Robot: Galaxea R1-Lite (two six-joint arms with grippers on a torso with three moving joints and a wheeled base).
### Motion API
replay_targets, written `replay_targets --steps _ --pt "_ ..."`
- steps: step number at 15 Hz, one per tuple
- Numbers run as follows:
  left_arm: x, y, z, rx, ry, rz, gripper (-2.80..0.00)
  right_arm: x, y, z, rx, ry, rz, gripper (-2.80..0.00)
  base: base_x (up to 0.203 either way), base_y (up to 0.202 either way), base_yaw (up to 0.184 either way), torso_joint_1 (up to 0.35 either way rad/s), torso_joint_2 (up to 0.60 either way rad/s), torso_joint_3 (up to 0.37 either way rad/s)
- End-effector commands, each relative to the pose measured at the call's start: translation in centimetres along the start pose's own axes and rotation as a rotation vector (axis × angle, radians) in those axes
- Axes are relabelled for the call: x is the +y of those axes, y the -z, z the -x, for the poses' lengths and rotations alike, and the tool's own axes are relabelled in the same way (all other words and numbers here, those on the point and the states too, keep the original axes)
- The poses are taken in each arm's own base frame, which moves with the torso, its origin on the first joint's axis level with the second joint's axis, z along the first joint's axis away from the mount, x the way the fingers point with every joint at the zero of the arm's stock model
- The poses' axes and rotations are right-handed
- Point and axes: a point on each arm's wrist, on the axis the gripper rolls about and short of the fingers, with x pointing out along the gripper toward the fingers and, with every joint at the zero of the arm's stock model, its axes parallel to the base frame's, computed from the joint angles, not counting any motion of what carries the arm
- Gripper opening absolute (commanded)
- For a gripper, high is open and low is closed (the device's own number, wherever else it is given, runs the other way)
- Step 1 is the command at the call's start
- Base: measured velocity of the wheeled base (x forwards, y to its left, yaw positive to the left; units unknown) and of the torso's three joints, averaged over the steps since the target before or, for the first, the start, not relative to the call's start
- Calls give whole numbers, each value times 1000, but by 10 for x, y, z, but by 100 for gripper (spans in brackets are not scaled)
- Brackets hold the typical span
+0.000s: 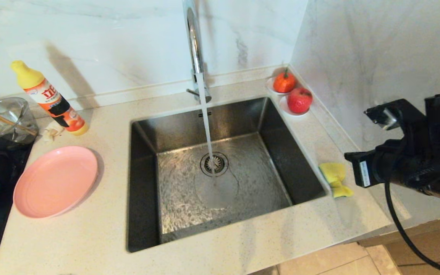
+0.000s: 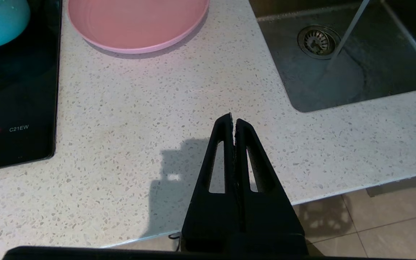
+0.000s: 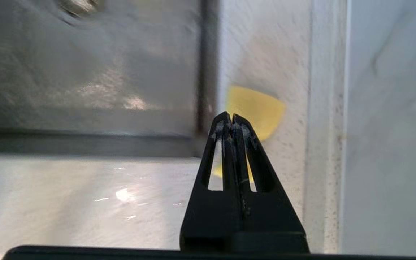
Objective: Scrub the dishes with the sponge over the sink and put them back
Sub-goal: Turn off the faucet
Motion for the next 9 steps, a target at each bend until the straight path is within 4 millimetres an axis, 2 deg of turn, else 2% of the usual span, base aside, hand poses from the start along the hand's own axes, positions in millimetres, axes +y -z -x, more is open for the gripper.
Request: replay_targets --steps 1,4,9 --pt "0 0 0 0 -1 0 -280 -8 -9 44 -121 -42 -26 -280 0 0 0 0 0 0" --pt "0 0 0 2 -1 -1 -280 -15 -8 70 -184 -63 -46 -280 0 0 0 0 0 0" --pt "0 0 0 0 -1 0 -280 -31 27 125 -276 -167 -44 -280 0 0 0 0 0 0"
